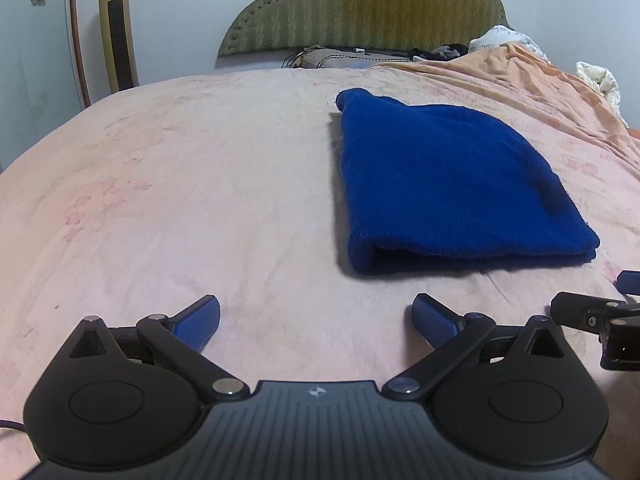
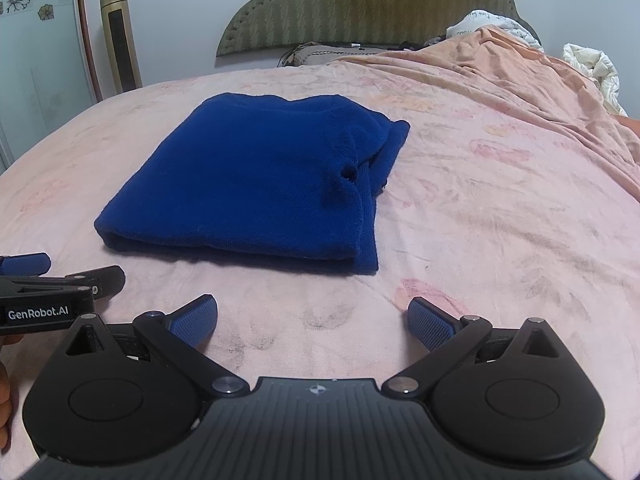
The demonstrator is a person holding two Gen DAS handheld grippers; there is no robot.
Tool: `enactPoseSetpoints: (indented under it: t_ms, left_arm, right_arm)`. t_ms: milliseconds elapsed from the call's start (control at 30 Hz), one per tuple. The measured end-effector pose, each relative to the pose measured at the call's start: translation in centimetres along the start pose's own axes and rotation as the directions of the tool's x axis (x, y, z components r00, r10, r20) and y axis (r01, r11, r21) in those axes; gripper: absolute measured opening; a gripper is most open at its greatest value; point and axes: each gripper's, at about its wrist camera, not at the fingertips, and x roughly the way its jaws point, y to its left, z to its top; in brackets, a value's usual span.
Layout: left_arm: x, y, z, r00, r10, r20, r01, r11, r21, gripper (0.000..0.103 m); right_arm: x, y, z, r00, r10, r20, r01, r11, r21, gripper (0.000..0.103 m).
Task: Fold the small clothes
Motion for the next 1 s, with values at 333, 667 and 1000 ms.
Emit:
enactPoseSetpoints:
  t_ms: [333,667,1000]
  left_arm:
    - [0.06,-0.08,-0.10,1.000,0.006,0.004,-0.006,1.000,0.006,0.103]
    - [0.11,-0.09,-0.08,1.000,0.007,0.005,-0.007,1.000,0.007,0.103]
    - [0.12,-0.16,-0.14,1.000,0.009,0.006,-0.009,1.000,0.009,0.103]
  right_arm:
    - [0.18,-0.71,0.10,1.000,-0.014,0.011,0.014,1.000,0.013,0.103]
    - [0.42,-0.73,-0.06,1.000,-0.013,0.012,0.012,1.000,0.017,0.103]
    - [0.95,-0.63,-0.36,1.000,-0.020,0.009,0.020,1.000,-0.007,0.103]
